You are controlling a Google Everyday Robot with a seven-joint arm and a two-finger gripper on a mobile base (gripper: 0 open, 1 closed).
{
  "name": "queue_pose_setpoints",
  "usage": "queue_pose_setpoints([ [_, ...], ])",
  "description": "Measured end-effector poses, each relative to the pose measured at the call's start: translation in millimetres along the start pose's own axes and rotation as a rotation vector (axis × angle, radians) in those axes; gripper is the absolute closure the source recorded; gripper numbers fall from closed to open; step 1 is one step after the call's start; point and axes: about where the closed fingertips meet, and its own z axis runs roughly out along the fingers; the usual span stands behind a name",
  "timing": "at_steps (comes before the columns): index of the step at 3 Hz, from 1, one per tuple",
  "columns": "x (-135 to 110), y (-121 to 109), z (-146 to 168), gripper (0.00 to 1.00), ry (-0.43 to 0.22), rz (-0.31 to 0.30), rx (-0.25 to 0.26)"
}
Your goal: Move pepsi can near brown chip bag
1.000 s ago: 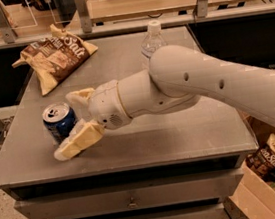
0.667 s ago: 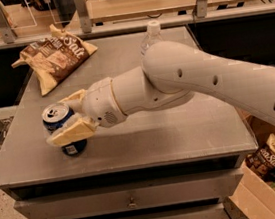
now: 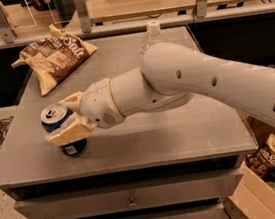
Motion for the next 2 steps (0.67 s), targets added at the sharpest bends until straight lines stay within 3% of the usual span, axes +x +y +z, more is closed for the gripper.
queue_pose_setpoints([
  [1,-13,-13,7,1.0,-0.055,-0.048,0.067],
  [2,-43,-34,14,1.0,-0.078,-0.135,0.142],
])
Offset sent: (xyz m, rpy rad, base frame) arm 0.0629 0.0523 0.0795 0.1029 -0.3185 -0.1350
